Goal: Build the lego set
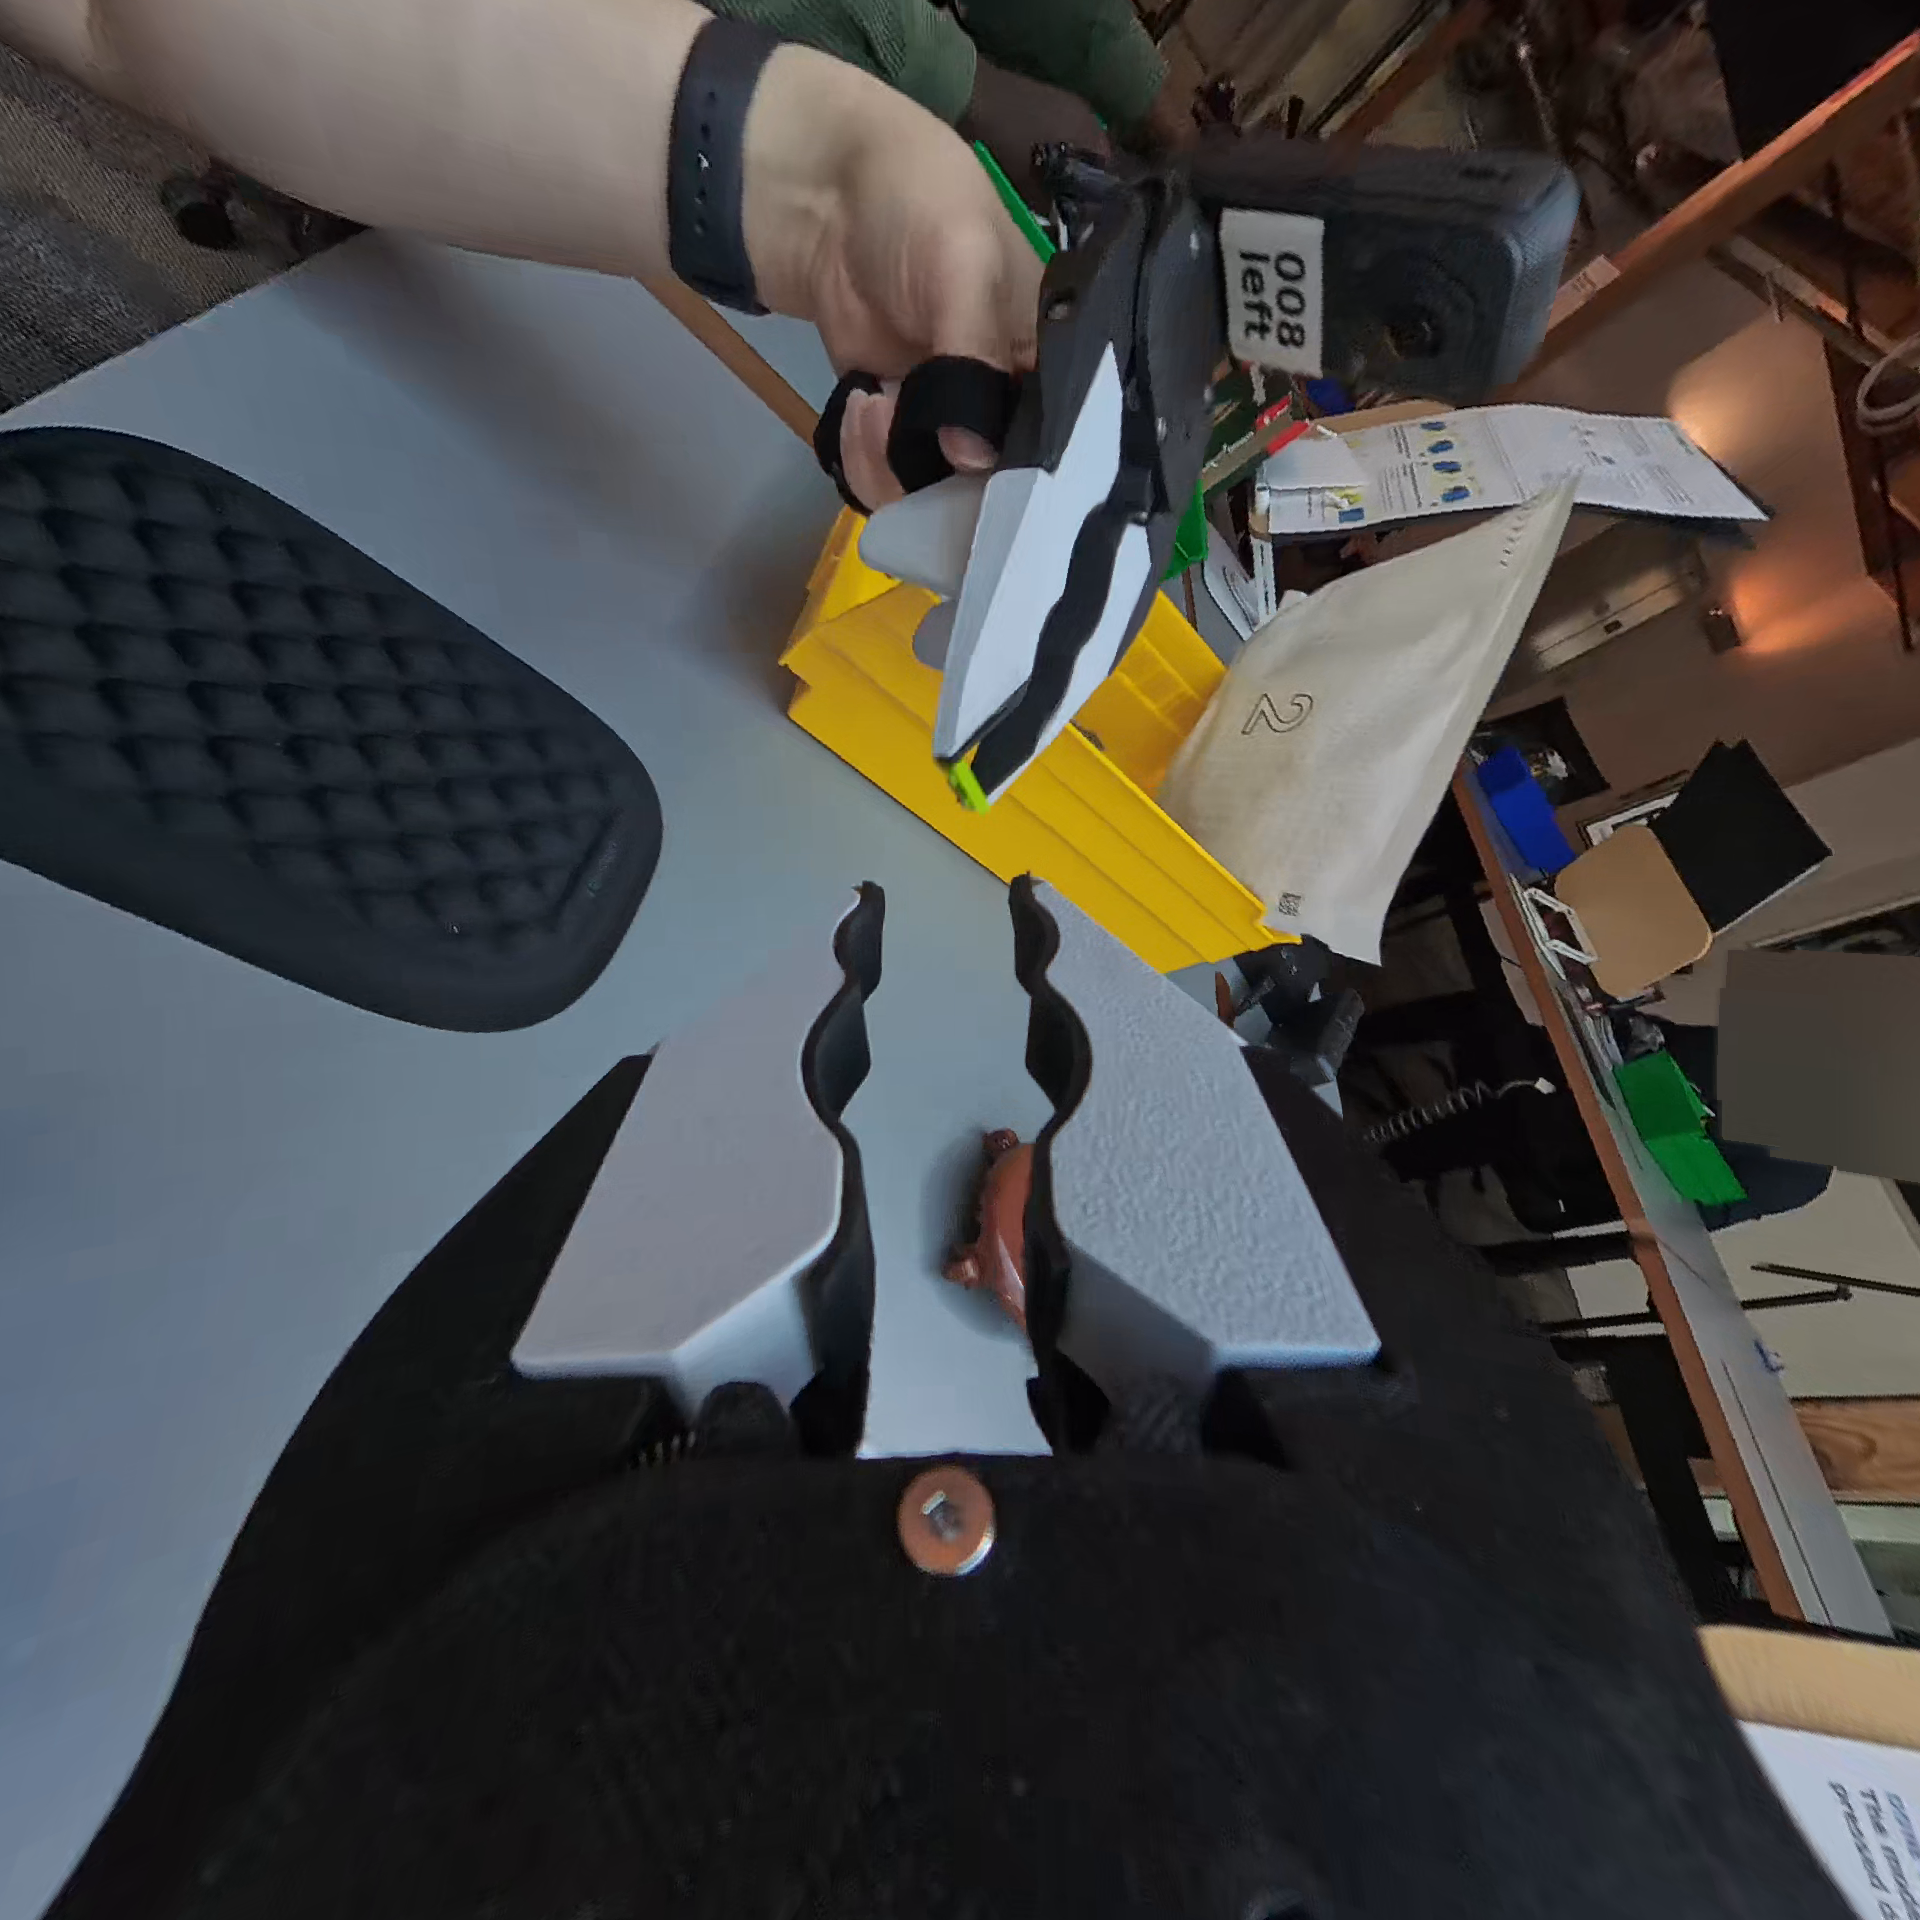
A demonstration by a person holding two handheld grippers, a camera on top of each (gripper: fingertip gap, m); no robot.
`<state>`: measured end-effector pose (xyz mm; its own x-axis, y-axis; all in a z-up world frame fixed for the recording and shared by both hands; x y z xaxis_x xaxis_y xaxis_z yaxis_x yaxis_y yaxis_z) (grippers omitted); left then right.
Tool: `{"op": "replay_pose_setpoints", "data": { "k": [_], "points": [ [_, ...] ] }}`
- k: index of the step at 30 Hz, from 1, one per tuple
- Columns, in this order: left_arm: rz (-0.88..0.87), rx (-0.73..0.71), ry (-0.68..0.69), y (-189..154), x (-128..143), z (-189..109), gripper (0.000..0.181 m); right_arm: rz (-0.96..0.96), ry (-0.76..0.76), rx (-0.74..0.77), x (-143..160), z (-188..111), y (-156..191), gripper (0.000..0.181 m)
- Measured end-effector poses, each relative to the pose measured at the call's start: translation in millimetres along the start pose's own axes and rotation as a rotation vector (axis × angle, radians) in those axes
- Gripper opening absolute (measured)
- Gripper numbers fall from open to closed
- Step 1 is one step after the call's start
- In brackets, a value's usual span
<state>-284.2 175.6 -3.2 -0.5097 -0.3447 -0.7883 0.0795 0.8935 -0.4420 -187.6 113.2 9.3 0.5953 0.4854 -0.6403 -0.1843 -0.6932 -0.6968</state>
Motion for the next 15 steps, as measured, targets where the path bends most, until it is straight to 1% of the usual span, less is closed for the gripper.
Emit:
{"op": "replay_pose_setpoints", "data": {
  "k": [2,3,5,7,11,15],
  "points": [
    [0.025,0.125,0.081,-21.2,6.2,22.4,0.017,0.008,-0.043,-0.016,-5.7,3.0,13.4,0.021],
    [0.027,0.159,0.114,-26.7,8.7,31.7,0.017,0.009,-0.067,-0.039,-8.9,2.8,21.6,0.018],
    [0.031,0.2,0.161,-32.2,12.4,47.6,0.017,0.0,-0.074,-0.057,-11.5,0.5,33.6,0.016],
    [0.024,0.241,0.179,-35.5,13.3,59.5,0.017,-0.01,-0.028,-0.092,-8.1,-3.5,44.4,0.017],
    [-0.001,0.317,0.202,-39.9,13.4,75.8,0.017,-0.025,0.019,-0.051,-3.1,-15.6,47.1,0.014],
    [0.007,0.33,0.229,-39.7,12.7,87.5,0.017,-0.016,0.051,-0.046,3.3,-23.1,52.7,0.01]
  ]
}}
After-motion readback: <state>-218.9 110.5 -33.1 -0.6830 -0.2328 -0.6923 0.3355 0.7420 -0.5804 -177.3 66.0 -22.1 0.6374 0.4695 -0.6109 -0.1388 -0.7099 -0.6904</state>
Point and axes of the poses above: each gripper's, where its closed fingertips meet, z out along the fingers, x out of its underside, y = z × x across the jaws, the point moved 4 cm from there along -z, back along the fingers, and after that the axes turned 1 degree about -z, right-handed, at the moved point
